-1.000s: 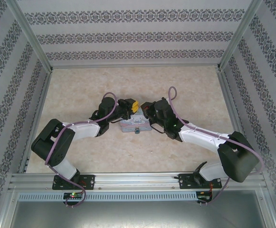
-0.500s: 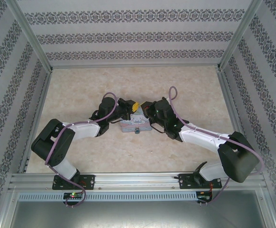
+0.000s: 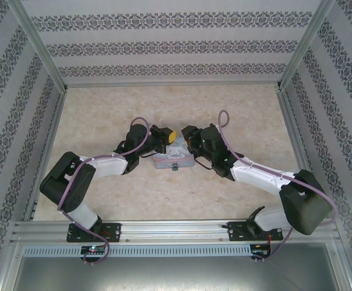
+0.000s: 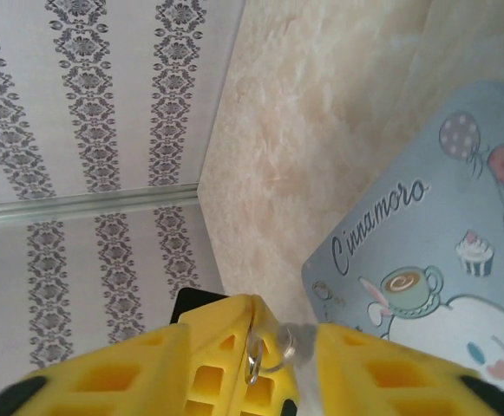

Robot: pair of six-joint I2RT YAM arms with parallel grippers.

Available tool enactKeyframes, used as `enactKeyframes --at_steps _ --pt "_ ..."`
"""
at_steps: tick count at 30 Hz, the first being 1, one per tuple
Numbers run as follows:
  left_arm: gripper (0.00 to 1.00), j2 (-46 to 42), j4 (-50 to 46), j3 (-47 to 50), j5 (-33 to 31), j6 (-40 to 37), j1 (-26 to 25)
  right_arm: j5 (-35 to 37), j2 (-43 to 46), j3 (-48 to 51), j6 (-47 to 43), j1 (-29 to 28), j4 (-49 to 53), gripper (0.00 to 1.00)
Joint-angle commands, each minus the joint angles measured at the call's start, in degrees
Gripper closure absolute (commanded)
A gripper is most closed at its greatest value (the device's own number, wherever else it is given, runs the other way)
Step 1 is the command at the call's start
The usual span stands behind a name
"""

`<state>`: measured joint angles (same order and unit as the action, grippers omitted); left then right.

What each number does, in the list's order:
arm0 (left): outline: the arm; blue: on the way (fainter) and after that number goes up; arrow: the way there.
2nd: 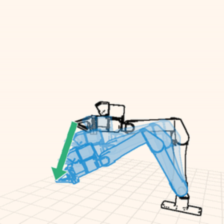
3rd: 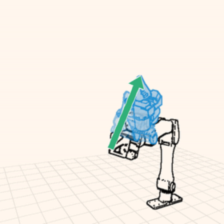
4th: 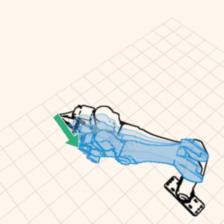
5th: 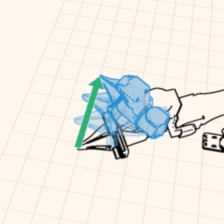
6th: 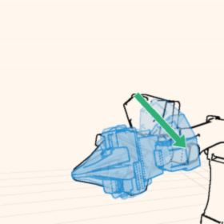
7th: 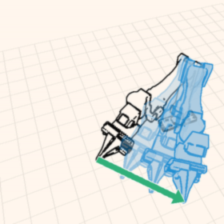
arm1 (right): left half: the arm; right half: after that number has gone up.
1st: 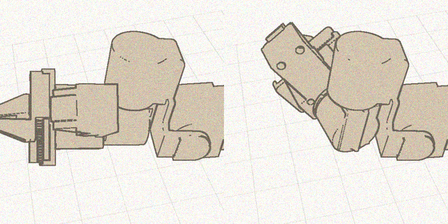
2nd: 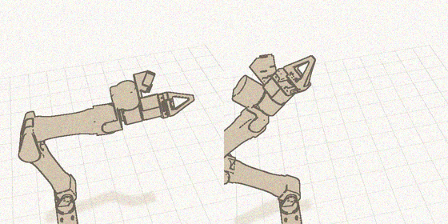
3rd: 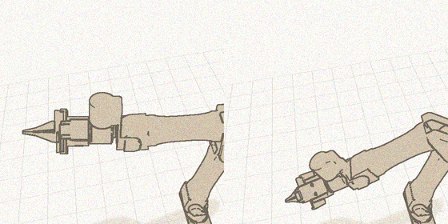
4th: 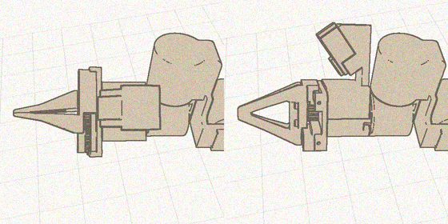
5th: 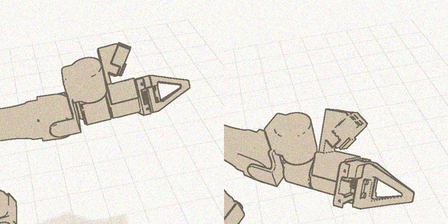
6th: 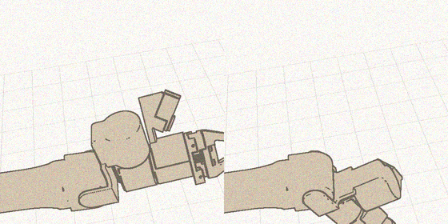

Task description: Unlock the padlock with the key

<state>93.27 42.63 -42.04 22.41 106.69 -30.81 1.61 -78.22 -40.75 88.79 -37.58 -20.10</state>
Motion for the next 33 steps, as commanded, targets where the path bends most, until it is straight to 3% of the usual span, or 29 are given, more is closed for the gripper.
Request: enactKeyframes --at_steps 1,13,22,33 --pt "1.00 -1.4 -0.4 0.0 -1.0 -4.4 -0.2 -2.2 1.9 -0.1 -2.8 1.9 2.4 0.49" --pt "1.00 -3.1 -8.7 -3.4 0.8 -20.7 0.4 -13.4 2.5 -3.7 -12.2 8.5 13.3 0.27" --pt "1.00 -4.0 -18.1 -12.3 1.3 -33.4 0.6 -18.8 3.4 -9.8 -17.3 11.7 22.9 0.20" --pt "1.00 -1.5 -13.9 -14.8 -2.2 -38.0 0.6 -25.8 0.8 -13.6 -14.8 15.2 21.5 0.18"
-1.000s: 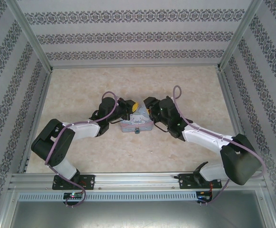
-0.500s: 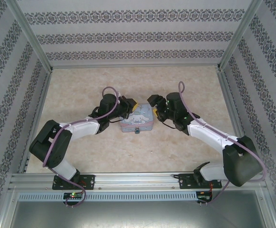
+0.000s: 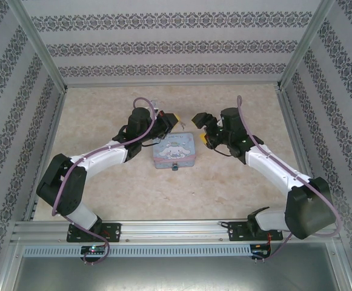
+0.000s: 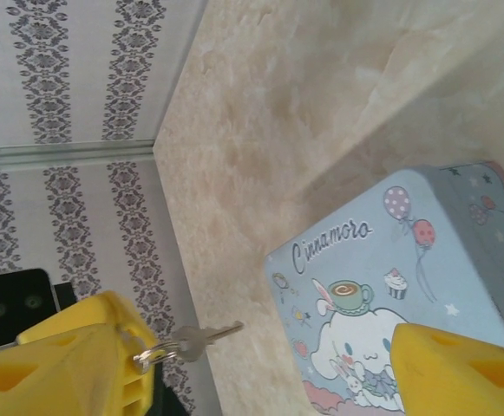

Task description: Unlock the padlock with the key

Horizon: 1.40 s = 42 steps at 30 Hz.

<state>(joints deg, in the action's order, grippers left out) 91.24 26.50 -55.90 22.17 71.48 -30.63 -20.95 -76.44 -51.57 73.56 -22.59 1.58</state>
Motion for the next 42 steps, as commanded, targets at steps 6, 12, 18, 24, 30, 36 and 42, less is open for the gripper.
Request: enactKeyframes --at_steps 6,12,18,24,30,36,42 --pt "1.00 0.0 1.9 -0.1 -3.5 -4.1 0.6 -6.6 -4.3 -7.1 1.0 0.0 -0.1 0.18" --pt "1.00 -1.4 1.5 0.8 -4.1 -4.4 1.1 -6.9 -4.7 -8.5 1.7 -0.5 0.1 0.18" --pt "1.00 -2.3 2.2 1.7 -3.7 -4.0 1.4 -5.2 -4.1 -9.8 2.1 -2.0 0.4 0.19" --pt "1.00 -4.3 2.3 3.9 -3.3 -3.7 2.5 -3.1 -4.4 -12.5 2.1 -4.7 1.5 0.20" --pt "1.00 -5.7 2.4 7.1 -3.6 -5.0 3.6 -0.9 -4.5 -13.1 0.7 -6.4 3.0 0.20" --pt "1.00 -7.1 0.6 8.3 -2.0 -10.9 4.4 1.2 -3.2 -9.5 -2.8 -6.0 2.1 0.21" --pt "1.00 -6.9 -0.4 5.8 4.5 -13.9 5.0 -1.4 -2.2 -3.4 -3.4 -3.6 -6.2 0.24"
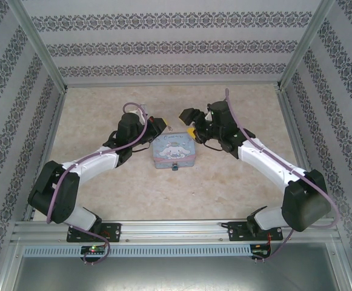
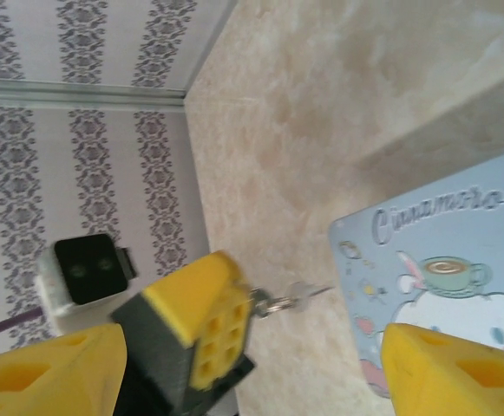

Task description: Unlock the padlock with the key

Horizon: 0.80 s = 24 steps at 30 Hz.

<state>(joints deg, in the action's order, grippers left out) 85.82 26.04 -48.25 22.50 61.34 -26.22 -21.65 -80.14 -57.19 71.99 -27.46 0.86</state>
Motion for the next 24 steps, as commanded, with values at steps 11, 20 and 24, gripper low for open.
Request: enactKeyframes --at_steps 11,20,24 --pt "1.00 3.3 11.5 -4.0 14.4 -4.9 0.5 -4.9 2.8 9.1 -4.2 4.1 -17.2 0.35" --pt "1.00 4.4 20.5 -2.4 16.3 -5.4 0.5 -9.5 2.6 13.3 -3.3 5.7 -28.1 0.43" --pt "1.00 5.2 23.6 -2.0 15.2 -3.3 0.6 -10.7 2.4 14.0 -2.1 6.0 -31.7 0.45"
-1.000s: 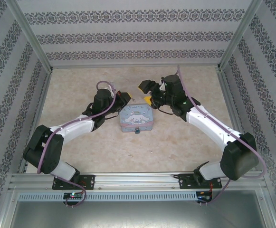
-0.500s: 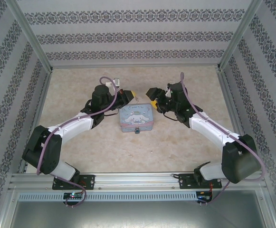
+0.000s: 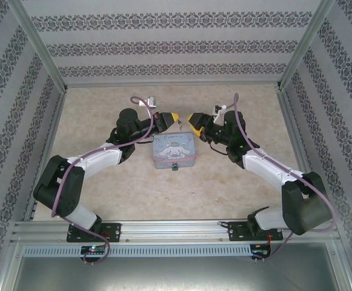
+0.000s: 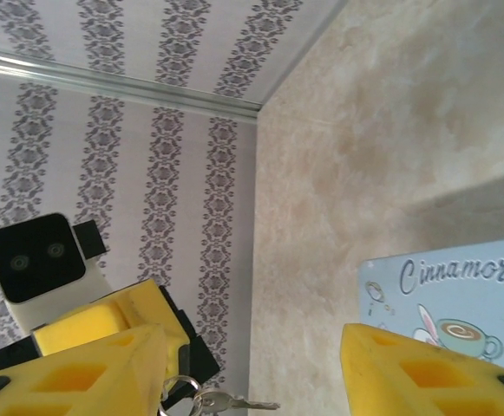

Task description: Unlock the padlock with the key

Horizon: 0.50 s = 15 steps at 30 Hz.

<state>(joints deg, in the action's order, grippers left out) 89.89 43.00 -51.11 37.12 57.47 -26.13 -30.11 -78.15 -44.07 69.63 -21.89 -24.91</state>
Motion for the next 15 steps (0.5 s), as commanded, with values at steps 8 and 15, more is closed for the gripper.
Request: enactKeyframes --at_steps 8,15 --pt "1.00 1.6 9.9 2.3 -2.7 4.8 0.4 -2.9 -0.7 1.1 1.5 0.4 -11.9 0.50" --pt "1.00 3.2 13.2 2.6 -4.4 8.2 0.4 -3.2 -4.2 1.2 4.3 -0.4 -17.6 0.52"
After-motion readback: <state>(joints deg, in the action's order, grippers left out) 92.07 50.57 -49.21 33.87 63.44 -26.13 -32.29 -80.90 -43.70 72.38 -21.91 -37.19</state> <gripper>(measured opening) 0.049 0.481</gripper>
